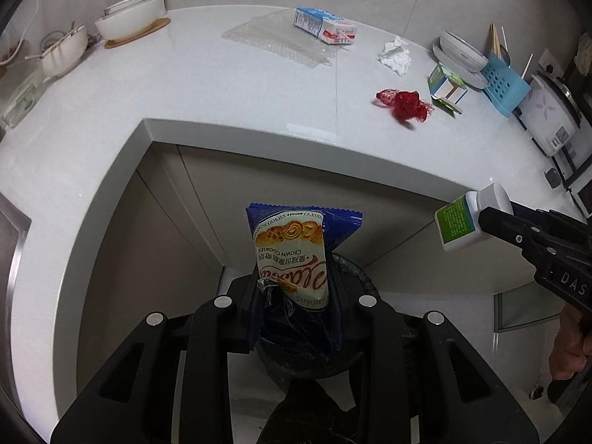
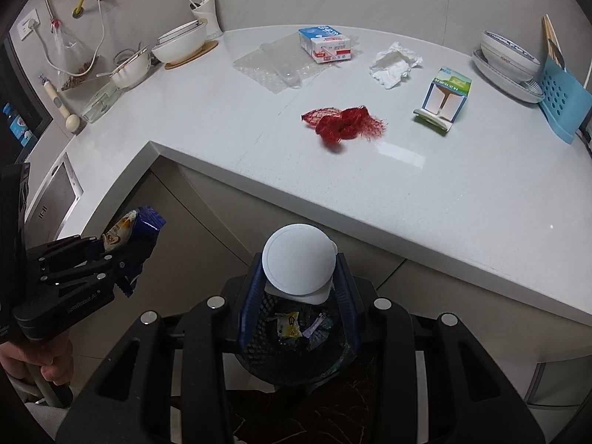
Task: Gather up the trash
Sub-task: 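Lower the white bottle into the wastebasket and open the right tool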
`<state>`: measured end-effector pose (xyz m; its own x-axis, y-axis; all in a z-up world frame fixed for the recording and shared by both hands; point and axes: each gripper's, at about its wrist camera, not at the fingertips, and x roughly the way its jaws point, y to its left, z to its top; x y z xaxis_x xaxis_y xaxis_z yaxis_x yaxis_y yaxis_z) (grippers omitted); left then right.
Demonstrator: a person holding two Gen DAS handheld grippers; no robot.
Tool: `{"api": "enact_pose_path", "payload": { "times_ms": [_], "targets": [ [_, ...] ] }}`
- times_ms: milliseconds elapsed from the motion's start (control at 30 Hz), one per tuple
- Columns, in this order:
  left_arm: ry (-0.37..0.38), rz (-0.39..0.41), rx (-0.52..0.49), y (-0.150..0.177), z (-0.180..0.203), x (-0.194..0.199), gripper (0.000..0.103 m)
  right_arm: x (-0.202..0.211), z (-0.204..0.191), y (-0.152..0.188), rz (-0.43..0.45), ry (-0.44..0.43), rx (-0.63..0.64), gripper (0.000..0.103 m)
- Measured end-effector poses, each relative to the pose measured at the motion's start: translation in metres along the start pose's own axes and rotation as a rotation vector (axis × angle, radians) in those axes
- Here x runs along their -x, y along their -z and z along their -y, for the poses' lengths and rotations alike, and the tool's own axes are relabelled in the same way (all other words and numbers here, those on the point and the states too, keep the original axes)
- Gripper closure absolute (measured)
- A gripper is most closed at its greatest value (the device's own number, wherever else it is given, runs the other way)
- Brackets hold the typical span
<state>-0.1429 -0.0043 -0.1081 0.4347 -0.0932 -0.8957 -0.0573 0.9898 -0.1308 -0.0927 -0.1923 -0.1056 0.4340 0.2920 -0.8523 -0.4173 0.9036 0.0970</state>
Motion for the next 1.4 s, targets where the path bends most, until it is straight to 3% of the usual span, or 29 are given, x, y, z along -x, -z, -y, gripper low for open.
{"api": "enact_pose_path", "payload": {
  "times_ms": [733,1100,1400],
  "targets": [
    [-0.005,-0.061,0.011,0.033,-0.008,-0.084,0.075,-0.1,0.008,0.047,-0.138,-0.023,0.006,0.068],
    [-0.014,-0.091,0.01,0.04,-0.005,-0.093,0.075,-0.14,0.008,0.056,-0.198,-0.02,0.022,0.067],
    [-0.018,-0.128,-0.014,0.044,0.002,-0.099,0.075,-0.146,0.01,0.055,-0.203,-0.016,0.038,0.065]
  ]
}}
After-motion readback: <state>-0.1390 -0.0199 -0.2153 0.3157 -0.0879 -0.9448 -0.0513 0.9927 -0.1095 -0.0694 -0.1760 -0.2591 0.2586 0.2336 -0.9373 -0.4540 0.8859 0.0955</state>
